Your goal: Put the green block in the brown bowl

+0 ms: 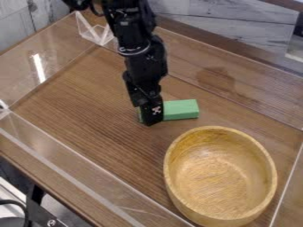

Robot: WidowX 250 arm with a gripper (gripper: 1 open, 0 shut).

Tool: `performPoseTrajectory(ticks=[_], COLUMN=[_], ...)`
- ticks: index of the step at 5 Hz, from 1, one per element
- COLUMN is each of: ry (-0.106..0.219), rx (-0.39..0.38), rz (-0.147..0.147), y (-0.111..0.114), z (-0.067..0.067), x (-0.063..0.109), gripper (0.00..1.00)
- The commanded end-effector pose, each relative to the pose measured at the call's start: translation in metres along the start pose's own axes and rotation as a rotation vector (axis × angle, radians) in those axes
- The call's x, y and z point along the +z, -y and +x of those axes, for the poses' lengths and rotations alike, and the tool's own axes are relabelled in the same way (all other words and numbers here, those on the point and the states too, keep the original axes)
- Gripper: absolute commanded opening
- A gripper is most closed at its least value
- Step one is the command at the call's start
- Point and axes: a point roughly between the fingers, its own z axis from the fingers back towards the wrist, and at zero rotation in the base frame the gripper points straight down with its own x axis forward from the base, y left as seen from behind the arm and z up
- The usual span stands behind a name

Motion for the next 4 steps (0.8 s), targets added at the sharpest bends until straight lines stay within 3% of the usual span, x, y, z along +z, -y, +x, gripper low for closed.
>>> performPoseTrajectory(ticks=[1,3,4], ry=[0.045,0.052,0.056], rx=[0.000,-0.016,0.043], rz=[0.037,0.040,0.049], y=[-0.008,-0.029,-0.025], z=[0.020,0.022,0.018], x=[0.006,-0.013,-0.016], gripper=[1.00,1.00,0.00])
